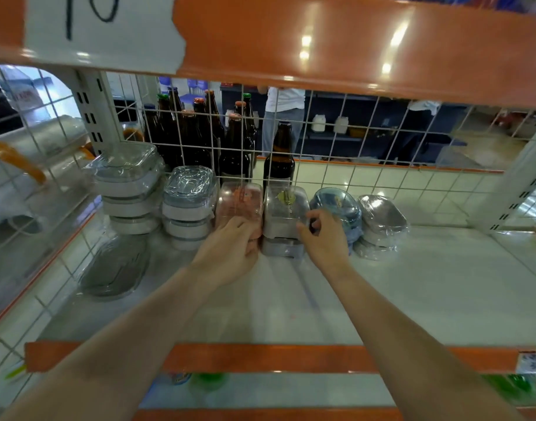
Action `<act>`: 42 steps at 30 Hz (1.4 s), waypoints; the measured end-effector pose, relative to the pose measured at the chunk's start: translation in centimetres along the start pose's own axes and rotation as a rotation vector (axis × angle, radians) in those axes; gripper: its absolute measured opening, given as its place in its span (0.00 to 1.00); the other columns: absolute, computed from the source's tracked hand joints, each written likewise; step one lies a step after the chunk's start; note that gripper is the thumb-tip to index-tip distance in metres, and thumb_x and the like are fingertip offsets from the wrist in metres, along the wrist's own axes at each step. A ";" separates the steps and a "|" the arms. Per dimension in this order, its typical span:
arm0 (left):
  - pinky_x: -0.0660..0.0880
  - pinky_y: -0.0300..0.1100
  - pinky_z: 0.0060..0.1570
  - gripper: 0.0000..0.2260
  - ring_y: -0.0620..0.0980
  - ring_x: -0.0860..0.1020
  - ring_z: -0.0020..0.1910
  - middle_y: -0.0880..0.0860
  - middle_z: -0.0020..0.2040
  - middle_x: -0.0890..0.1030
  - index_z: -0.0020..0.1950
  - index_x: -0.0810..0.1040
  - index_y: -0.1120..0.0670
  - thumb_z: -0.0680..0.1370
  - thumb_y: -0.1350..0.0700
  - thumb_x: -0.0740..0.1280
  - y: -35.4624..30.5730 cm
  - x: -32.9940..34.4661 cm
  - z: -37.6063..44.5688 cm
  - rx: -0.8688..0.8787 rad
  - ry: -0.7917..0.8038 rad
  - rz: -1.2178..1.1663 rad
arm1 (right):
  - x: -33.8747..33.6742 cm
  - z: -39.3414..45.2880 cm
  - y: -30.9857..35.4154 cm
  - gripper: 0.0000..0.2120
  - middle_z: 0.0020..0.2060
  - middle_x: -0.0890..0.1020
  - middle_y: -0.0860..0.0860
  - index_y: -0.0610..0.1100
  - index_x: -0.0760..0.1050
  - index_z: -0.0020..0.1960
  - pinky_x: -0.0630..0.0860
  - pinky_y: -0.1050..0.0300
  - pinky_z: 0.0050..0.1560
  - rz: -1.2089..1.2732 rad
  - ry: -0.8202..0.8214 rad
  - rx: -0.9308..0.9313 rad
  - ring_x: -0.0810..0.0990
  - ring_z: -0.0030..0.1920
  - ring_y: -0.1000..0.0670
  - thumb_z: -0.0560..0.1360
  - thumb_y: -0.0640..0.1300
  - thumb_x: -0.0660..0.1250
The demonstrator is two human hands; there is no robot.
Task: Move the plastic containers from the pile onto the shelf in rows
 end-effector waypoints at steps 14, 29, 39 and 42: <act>0.68 0.43 0.62 0.19 0.50 0.70 0.66 0.50 0.68 0.71 0.70 0.68 0.51 0.79 0.52 0.61 -3.8 4.0 -5.3 -0.014 0.268 0.035 | -7.7 -10.0 -5.0 0.14 0.57 0.76 0.43 0.43 0.74 0.61 0.70 0.55 0.54 -0.297 0.015 0.231 0.75 0.57 0.42 0.77 0.46 0.63; 0.67 0.40 0.60 0.18 0.50 0.72 0.63 0.50 0.64 0.75 0.67 0.71 0.50 0.78 0.50 0.63 -22.9 11.1 -3.7 0.257 0.401 0.049 | -25.8 -17.6 -16.1 0.16 0.56 0.78 0.43 0.42 0.71 0.64 0.70 0.56 0.48 -0.396 -0.115 0.488 0.77 0.55 0.43 0.78 0.46 0.61; 0.69 0.41 0.58 0.18 0.50 0.72 0.63 0.50 0.65 0.74 0.68 0.71 0.49 0.78 0.51 0.64 -41.4 17.5 -1.8 0.348 0.383 -0.007 | -42.4 -18.2 -24.9 0.16 0.50 0.78 0.46 0.41 0.70 0.63 0.71 0.56 0.43 -0.462 -0.144 0.527 0.76 0.49 0.45 0.78 0.45 0.62; 0.71 0.43 0.59 0.18 0.51 0.74 0.62 0.51 0.64 0.76 0.66 0.73 0.49 0.77 0.50 0.64 -46.3 19.4 -1.4 0.358 0.393 -0.027 | -46.7 -18.4 -27.6 0.14 0.50 0.78 0.43 0.41 0.70 0.62 0.65 0.58 0.38 -0.471 -0.154 0.545 0.76 0.47 0.43 0.78 0.43 0.61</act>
Point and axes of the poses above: each hand's wrist, its own z-axis towards the middle knuckle, its own x-axis out of the palm, y = z × x, the point moved 6 cm from there along z, towards the middle knuckle
